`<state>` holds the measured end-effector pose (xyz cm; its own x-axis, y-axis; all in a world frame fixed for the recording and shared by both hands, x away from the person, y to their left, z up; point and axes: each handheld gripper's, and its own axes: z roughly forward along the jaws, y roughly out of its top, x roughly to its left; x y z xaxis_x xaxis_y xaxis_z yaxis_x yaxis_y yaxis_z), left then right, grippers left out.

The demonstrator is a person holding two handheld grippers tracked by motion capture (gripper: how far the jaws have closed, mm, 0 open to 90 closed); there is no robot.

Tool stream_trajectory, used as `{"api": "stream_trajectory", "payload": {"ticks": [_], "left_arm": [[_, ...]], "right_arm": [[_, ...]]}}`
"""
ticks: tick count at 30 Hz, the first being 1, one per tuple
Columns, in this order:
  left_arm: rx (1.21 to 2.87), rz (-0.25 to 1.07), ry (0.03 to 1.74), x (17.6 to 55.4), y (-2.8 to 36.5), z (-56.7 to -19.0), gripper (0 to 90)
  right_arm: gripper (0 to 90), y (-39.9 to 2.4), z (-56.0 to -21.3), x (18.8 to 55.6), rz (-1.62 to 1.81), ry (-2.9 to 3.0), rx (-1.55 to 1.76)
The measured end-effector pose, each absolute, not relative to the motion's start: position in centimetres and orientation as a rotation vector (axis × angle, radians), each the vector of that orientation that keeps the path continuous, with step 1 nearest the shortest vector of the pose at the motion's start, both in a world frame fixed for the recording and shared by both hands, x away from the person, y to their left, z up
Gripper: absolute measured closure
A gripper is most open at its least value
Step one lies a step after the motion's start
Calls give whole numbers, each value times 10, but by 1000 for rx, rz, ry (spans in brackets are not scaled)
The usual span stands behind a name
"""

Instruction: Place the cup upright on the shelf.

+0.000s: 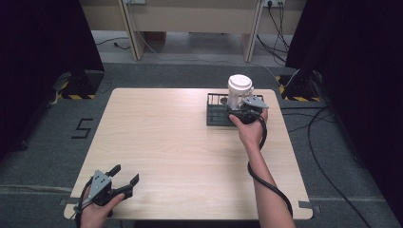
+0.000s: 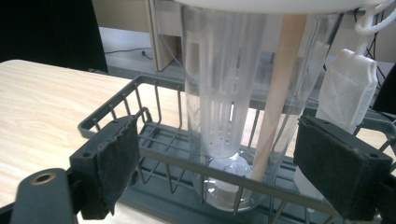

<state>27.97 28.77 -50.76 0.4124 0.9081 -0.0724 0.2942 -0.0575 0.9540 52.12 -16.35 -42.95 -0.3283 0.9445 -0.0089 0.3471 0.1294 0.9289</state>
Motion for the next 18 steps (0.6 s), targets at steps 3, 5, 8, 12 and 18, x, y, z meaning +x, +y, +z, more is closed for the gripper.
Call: {"api": "stream_trajectory", "payload": {"ticks": [3, 5, 8, 12, 18], "left_arm": [[1595, 715, 1087, 280, 288, -508, 177], [1596, 715, 1087, 280, 288, -508, 177], [1596, 717, 1087, 280, 287, -507, 177], [1598, 718, 1087, 280, 287, -507, 177], [1598, 720, 1088, 280, 287, -507, 177]], "right_arm": [[155, -164, -430, 517, 1195, 1776, 1253], [156, -164, -430, 516, 1198, 1779, 1252], [163, -165, -430, 509, 1212, 1790, 1244], [164, -167, -429, 503, 1212, 1796, 1237], [165, -172, -430, 492, 1210, 1807, 1238]]}}
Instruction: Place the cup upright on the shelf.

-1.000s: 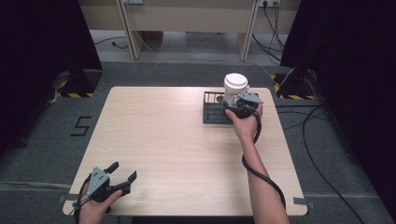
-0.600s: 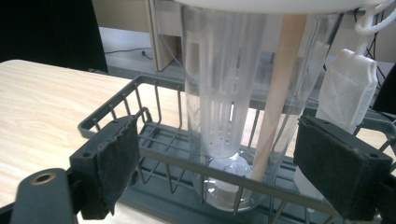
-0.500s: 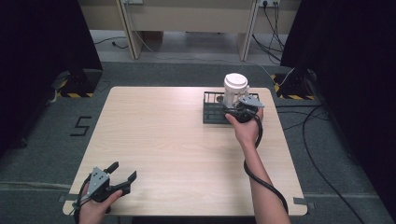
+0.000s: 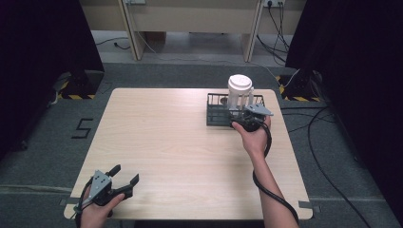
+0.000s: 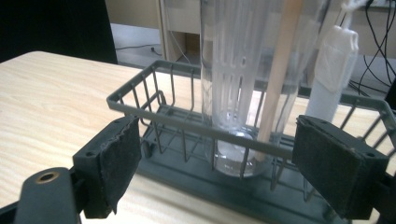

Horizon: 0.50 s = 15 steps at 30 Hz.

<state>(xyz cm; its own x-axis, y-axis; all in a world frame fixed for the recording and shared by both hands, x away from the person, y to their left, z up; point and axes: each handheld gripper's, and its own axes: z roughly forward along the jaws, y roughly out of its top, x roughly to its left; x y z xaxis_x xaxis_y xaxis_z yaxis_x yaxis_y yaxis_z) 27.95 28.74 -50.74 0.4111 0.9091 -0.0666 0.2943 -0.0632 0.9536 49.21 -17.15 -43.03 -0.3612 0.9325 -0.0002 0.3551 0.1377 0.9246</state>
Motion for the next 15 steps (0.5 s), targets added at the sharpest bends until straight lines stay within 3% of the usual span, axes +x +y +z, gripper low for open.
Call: {"api": "stream_trajectory", "payload": {"ticks": [15], "left_arm": [[1601, 722, 1090, 280, 288, -508, 177]], "right_arm": [[194, -183, -436, 465, 1214, 1839, 1227]]}}
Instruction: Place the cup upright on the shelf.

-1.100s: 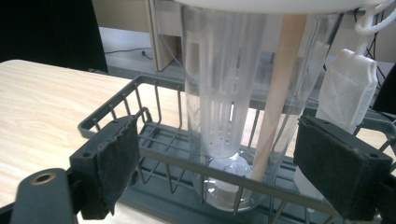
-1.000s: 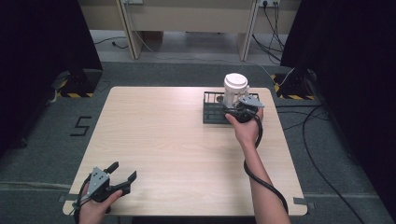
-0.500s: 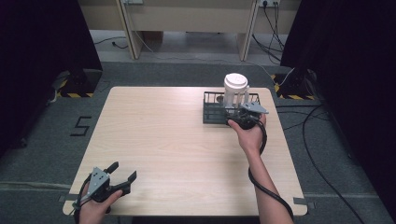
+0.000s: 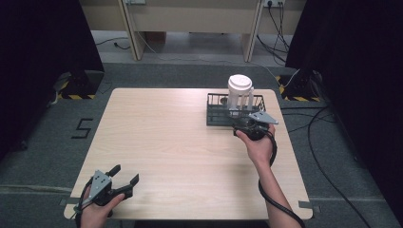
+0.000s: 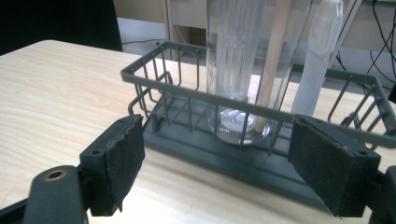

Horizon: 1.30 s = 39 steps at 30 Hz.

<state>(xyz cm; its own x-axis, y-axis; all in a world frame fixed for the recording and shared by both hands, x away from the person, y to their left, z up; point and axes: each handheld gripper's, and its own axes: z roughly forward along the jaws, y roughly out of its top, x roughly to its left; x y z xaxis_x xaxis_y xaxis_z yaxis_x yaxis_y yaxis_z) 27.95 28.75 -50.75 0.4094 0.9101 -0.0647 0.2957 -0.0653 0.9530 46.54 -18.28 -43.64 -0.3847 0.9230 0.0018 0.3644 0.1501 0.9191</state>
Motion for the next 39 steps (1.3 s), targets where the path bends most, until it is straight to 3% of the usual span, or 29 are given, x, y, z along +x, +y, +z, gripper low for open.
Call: {"api": "stream_trajectory", "payload": {"ticks": [39], "left_arm": [[1601, 724, 1097, 280, 288, -508, 177]], "right_arm": [[207, -236, -484, 373, 1210, 1852, 1264]]}}
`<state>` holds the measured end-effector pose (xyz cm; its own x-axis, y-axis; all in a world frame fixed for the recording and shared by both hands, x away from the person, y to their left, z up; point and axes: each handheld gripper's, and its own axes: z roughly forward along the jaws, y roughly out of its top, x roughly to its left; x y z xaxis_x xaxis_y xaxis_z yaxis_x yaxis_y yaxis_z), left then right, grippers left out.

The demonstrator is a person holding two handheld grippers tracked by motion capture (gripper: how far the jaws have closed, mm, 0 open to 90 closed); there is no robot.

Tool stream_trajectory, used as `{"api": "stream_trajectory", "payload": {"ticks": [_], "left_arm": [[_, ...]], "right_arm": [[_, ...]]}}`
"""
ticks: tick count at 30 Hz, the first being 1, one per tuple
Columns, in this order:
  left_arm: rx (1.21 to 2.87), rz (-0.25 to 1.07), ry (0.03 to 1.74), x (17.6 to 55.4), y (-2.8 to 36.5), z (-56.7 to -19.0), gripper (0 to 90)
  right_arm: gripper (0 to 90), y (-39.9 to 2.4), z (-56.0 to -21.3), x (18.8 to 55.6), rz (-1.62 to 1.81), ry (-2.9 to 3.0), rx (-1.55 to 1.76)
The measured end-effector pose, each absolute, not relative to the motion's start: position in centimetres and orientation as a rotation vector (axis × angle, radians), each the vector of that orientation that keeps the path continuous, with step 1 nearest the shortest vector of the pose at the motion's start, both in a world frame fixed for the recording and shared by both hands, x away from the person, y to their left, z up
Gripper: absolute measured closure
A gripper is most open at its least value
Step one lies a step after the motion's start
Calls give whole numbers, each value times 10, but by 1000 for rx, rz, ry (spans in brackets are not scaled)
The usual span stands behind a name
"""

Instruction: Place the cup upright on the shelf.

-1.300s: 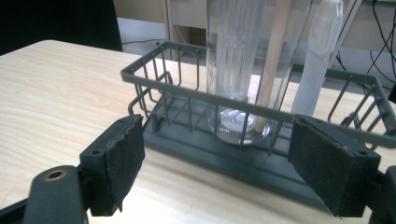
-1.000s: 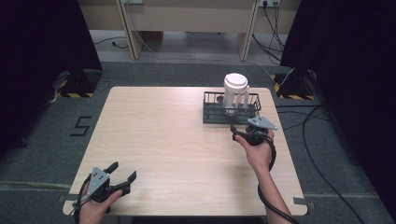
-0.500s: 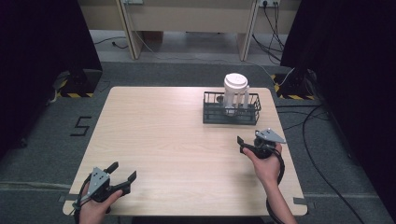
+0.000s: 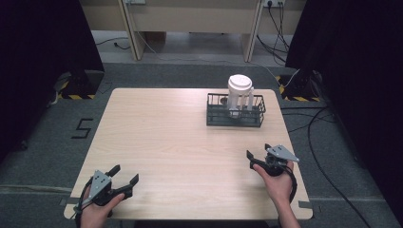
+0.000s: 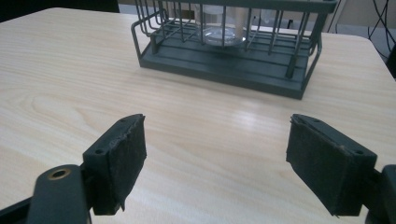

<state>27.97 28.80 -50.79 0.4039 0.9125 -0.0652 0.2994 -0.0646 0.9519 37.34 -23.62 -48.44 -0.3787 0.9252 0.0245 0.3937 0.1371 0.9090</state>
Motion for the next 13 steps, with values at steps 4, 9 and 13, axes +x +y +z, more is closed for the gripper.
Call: {"api": "stream_trajectory", "payload": {"ticks": [4, 9, 13], "left_arm": [[1602, 725, 1097, 280, 288, -508, 177], [1603, 728, 1099, 280, 288, -508, 177], [1604, 729, 1100, 280, 288, -508, 177]], "right_arm": [[207, -242, -491, 364, 1214, 1844, 1264], [206, -247, -498, 353, 1236, 1815, 1260], [208, -249, -501, 350, 1235, 1806, 1255]]}}
